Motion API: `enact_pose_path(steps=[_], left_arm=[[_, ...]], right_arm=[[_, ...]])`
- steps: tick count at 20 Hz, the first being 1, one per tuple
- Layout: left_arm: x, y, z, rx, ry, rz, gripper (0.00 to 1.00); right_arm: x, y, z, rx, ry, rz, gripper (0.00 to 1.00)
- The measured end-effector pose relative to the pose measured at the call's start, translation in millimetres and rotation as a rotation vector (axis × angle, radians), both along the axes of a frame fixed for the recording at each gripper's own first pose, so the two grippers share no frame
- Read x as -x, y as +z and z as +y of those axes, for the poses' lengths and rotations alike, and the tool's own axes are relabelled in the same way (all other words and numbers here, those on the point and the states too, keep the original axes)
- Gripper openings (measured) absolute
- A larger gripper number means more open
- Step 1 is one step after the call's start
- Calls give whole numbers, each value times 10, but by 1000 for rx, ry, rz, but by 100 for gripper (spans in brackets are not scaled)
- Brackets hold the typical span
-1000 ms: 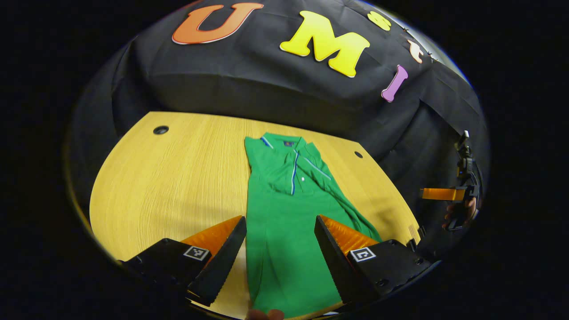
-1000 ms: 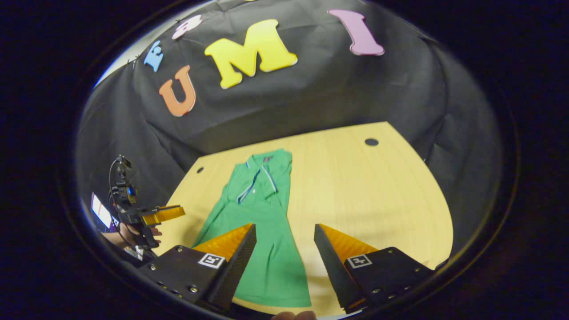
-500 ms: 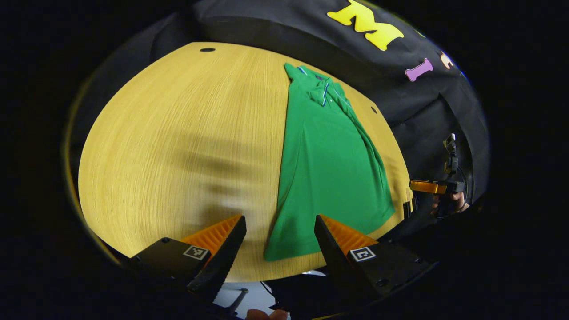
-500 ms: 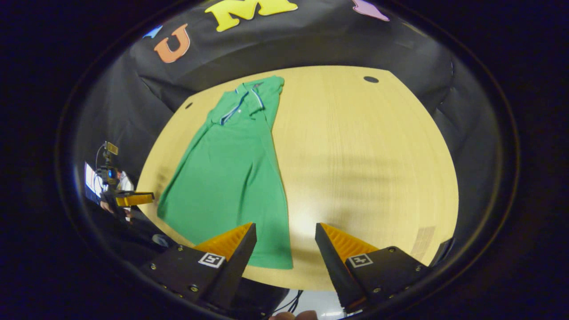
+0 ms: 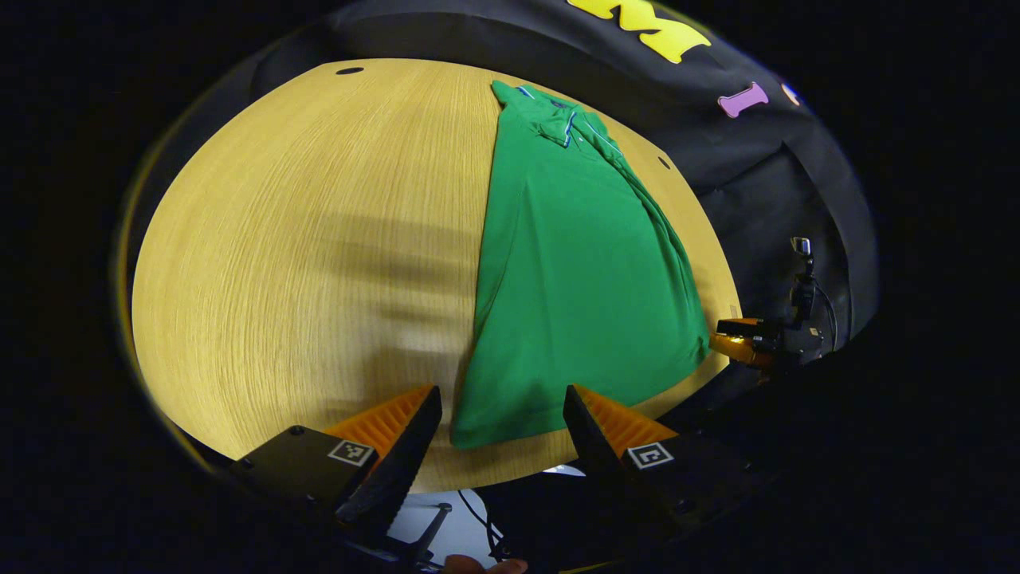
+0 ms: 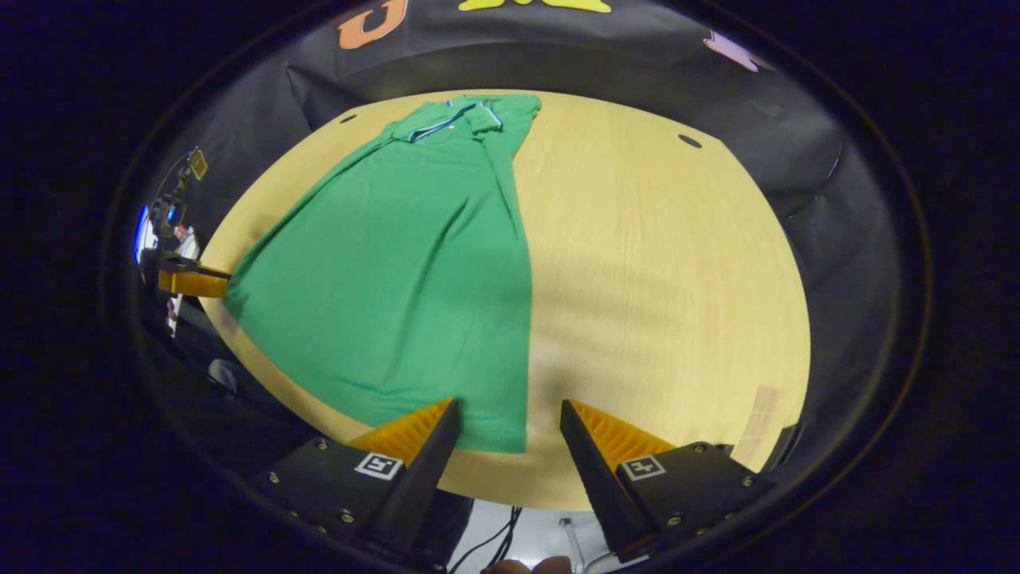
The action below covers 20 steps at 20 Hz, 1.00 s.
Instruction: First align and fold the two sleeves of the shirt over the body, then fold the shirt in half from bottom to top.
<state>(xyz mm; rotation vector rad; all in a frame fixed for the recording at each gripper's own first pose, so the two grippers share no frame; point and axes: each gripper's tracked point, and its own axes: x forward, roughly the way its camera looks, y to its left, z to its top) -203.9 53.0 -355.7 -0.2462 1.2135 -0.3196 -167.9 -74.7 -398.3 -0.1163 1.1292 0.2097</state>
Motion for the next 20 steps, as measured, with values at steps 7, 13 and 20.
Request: enact_pose_path(steps=[7,13,20], left_arm=[[68,-173,-210,-125,-73,-13,97],[29,-252,-343,-151,-95,-42,36],[-30,-235,-300,-80,3,-15,3]], right_arm=[[112,-115,129,34,40,18,85],[21,-116,83,18,-8,21,48],[-9,-61,172,-51,-29,61,2]])
